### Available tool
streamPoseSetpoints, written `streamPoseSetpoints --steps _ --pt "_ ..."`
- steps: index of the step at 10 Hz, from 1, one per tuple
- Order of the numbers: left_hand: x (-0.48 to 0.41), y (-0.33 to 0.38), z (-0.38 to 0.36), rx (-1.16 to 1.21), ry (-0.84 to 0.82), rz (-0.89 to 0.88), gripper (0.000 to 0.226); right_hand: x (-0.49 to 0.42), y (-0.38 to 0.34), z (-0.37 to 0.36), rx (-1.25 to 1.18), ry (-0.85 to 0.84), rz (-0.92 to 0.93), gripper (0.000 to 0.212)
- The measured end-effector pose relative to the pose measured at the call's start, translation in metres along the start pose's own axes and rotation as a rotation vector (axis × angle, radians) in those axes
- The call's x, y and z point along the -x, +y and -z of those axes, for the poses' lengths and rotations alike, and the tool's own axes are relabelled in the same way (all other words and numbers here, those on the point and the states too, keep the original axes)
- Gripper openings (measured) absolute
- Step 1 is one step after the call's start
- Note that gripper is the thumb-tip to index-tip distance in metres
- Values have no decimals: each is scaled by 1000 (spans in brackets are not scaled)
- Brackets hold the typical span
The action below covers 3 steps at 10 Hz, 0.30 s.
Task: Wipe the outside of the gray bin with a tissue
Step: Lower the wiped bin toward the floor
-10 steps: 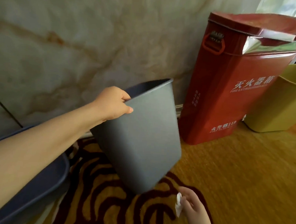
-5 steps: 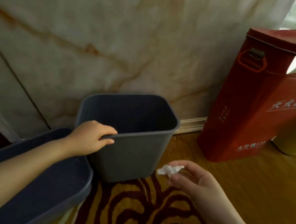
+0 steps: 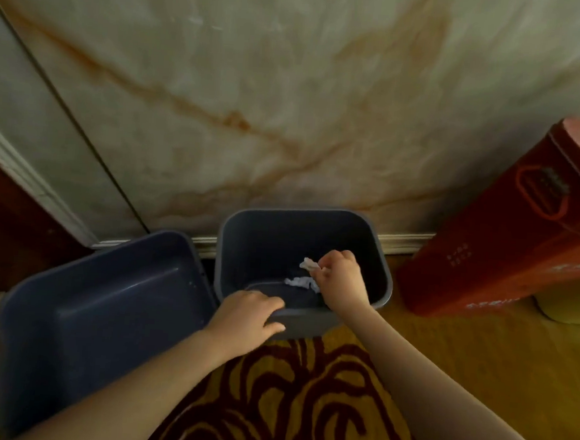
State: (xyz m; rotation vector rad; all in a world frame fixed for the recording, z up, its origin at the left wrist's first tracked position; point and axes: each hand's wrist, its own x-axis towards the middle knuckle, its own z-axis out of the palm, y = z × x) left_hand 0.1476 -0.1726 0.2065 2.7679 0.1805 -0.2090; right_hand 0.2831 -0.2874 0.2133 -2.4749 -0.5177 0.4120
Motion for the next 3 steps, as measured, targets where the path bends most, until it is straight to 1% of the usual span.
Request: streamPoseSetpoints --steps 1,2,3 --pt "5 5 21 -23 -53 121 54 -10 -1 -10 108 -213 -52 29" --pt "16 3 46 -37 -19 266 52 -10 -6 -5 134 -298 -123 41" --pt "23 7 69 -15 -142 352 58 2 -14 10 226 -357 -107 53"
